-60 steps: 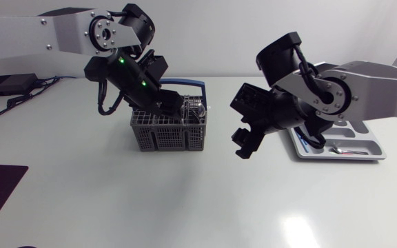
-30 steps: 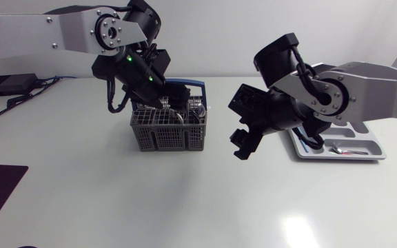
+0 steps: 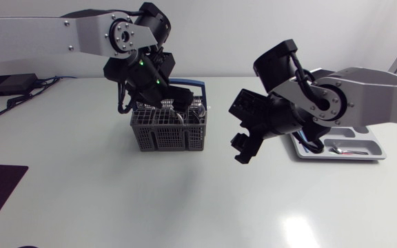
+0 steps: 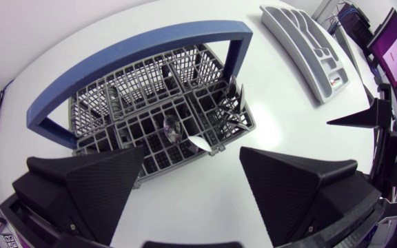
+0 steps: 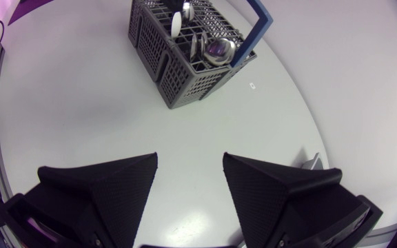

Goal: Unload the cutlery basket into the drawer organizer.

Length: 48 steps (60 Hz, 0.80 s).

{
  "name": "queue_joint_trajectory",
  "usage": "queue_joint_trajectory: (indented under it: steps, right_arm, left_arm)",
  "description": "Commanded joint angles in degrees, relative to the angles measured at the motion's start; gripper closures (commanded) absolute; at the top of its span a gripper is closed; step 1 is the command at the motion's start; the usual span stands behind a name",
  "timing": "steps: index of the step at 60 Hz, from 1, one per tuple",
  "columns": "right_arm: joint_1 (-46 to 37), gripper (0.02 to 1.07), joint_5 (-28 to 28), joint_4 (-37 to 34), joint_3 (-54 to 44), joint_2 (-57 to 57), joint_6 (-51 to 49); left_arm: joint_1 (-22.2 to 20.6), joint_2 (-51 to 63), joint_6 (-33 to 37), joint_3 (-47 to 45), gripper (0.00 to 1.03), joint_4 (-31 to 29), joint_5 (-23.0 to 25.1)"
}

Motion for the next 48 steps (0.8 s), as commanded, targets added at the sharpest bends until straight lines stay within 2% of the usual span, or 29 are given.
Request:
queue_joint_trajectory:
  steps: [1,10,18,34,42,48]
  right_arm:
    - [0.44,0.37,0.72,0.65,-1.55,0.01,0.37]
    - [0.44,0.37,0.72,0.65,-1.72,-0.08,0.37]
    - [0.52,0.37,0.72,0.82,-1.90,-0.08,0.37]
    - [0.61,0.37,0.72,0.82,-2.25,-0.25,0.28]
    - [0.87,0.37,0.72,0.91,-2.60,-0.43,0.28]
    - [0.87,0.37,0.72,1.00,-2.87,-0.60,0.19]
  left_arm:
    - [0.28,0.33,-0.56,1.03,0.07,-0.80,0.50]
    - [0.45,0.33,-2.50,2.00,0.07,-2.38,0.50]
    - [0.72,2.61,-3.29,5.60,0.05,-7.83,0.85]
    - [-0.07,2.00,-3.46,6.92,0.04,-8.00,1.73]
    - [-1.22,1.82,-7.16,4.72,0.04,-4.75,3.31]
    - [-1.48,2.87,-8.65,5.34,0.04,-4.84,3.22]
